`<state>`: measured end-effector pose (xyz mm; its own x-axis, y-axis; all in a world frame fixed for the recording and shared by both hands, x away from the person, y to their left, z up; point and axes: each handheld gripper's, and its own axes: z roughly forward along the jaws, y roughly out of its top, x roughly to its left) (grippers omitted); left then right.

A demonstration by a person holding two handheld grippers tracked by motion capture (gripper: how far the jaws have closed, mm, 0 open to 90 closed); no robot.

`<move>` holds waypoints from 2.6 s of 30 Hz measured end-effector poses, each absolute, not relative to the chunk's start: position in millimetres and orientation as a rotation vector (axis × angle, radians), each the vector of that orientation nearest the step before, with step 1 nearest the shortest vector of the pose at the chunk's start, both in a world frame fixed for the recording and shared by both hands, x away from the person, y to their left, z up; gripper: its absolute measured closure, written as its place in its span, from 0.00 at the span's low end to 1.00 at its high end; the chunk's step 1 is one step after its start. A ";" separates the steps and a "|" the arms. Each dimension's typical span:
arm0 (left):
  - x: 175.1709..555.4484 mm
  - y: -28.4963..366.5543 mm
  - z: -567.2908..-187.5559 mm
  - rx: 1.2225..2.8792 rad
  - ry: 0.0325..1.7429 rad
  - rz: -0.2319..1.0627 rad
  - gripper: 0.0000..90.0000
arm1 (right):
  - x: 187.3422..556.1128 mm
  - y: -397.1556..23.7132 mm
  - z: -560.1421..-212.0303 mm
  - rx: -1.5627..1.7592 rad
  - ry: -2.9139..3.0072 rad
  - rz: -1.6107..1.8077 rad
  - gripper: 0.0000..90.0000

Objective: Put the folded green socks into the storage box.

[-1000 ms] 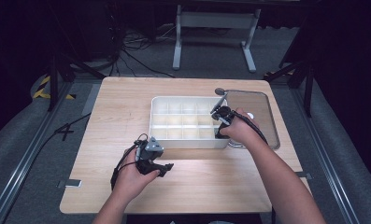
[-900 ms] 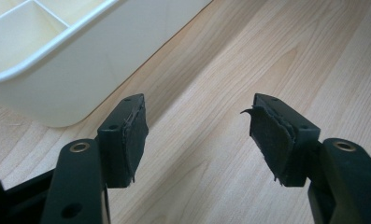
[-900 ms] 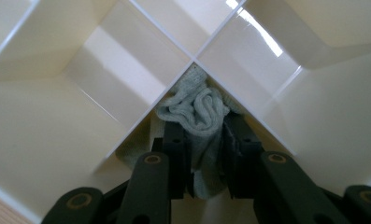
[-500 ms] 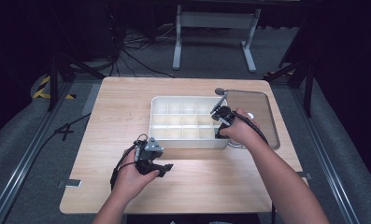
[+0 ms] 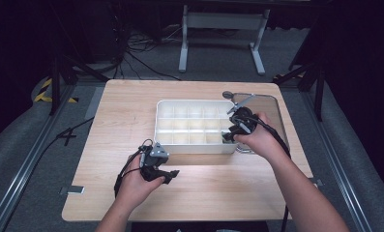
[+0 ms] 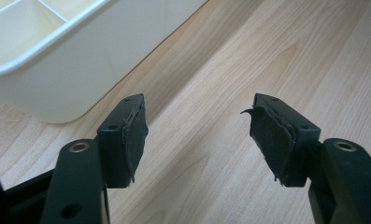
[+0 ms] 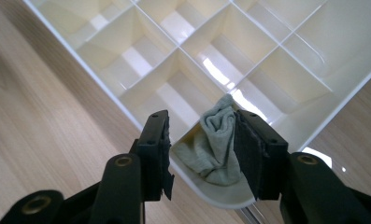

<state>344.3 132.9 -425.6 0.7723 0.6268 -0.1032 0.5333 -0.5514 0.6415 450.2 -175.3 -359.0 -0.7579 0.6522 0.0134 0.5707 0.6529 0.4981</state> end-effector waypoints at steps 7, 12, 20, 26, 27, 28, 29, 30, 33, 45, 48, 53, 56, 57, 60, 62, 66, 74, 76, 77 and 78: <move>343.2 136.4 -425.6 2.283 0.869 0.184 0.41 | 425.7 -190.8 -347.0 0.958 2.655 0.928 0.61; 339.5 140.1 -421.3 2.278 0.879 0.172 0.41 | 406.7 -201.1 -340.2 0.897 2.628 1.068 0.56; 336.9 145.9 -412.6 2.251 0.874 0.156 0.41 | 377.5 -221.3 -336.9 0.803 2.614 1.215 0.52; 333.5 150.4 -398.6 2.271 0.861 0.157 0.40 | 357.7 -230.2 -347.8 0.813 2.610 1.296 0.51; 333.2 151.1 -397.3 2.280 0.856 0.154 0.40 | 356.8 -230.5 -352.0 0.821 2.607 1.308 0.51; 333.1 152.0 -395.7 2.287 0.851 0.154 0.40 | 356.7 -229.9 -355.0 0.828 2.619 1.299 0.51; 332.5 152.5 -394.7 2.292 0.852 0.152 0.40 | 356.3 -228.8 -358.5 0.821 2.649 1.262 0.51; 332.0 153.6 -392.8 2.311 0.847 0.142 0.39 | 355.4 -228.4 -361.1 0.812 2.672 1.225 0.51; 331.3 155.4 -390.9 2.328 0.847 0.136 0.39 | 352.1 -228.5 -368.7 0.808 2.684 1.210 0.49; 329.7 155.3 -393.5 2.377 0.812 0.104 0.35 | 342.5 -224.5 -394.5 0.800 2.793 1.100 0.45; 329.3 156.0 -398.2 2.387 0.802 0.107 0.29 | 343.2 -224.3 -406.8 0.804 2.827 1.047 0.45; 331.2 158.7 -407.7 2.454 0.812 0.079 0.25 | 345.9 -225.6 -424.3 0.796 2.867 0.944 0.44; 331.6 157.8 -409.9 2.476 0.801 0.080 0.24 | 345.4 -225.7 -431.3 0.802 2.881 0.940 0.44; 331.4 157.1 -411.0 2.472 0.800 0.077 0.24 | 345.3 -225.3 -433.1 0.797 2.884 0.936 0.44; 331.7 156.0 -413.3 2.492 0.788 0.056 0.24 | 344.4 -218.9 -443.3 0.765 2.912 0.903 0.44; 331.0 155.4 -415.4 2.510 0.788 0.050 0.25 | 342.9 -214.5 -446.9 0.724 2.938 0.859 0.43; 331.8 154.6 -418.1 2.538 0.776 0.035 0.25 | 340.7 -209.2 -449.0 0.692 2.948 0.846 0.43; 332.7 150.6 -420.4 2.569 0.752 0.014 0.25 | 337.0 -201.4 -456.6 0.624 2.945 0.800 0.41; 332.8 150.7 -420.0 2.578 0.737 0.028 0.25 | 335.9 -198.6 -457.0 0.579 2.950 0.810 0.41; 332.8 150.8 -419.8 2.577 0.736 0.028 0.25 | 335.4 -197.5 -457.3 0.564 2.951 0.810 0.41; 332.6 150.8 -419.7 2.574 0.736 0.033 0.25 | 335.0 -197.0 -457.0 0.560 2.950 0.804 0.41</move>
<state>332.6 150.8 -419.7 0.8565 0.5062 -0.1008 0.4952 -0.7509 0.4370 335.0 -197.0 -457.0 -0.9345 0.3506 0.0617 0.3335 0.8014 0.4965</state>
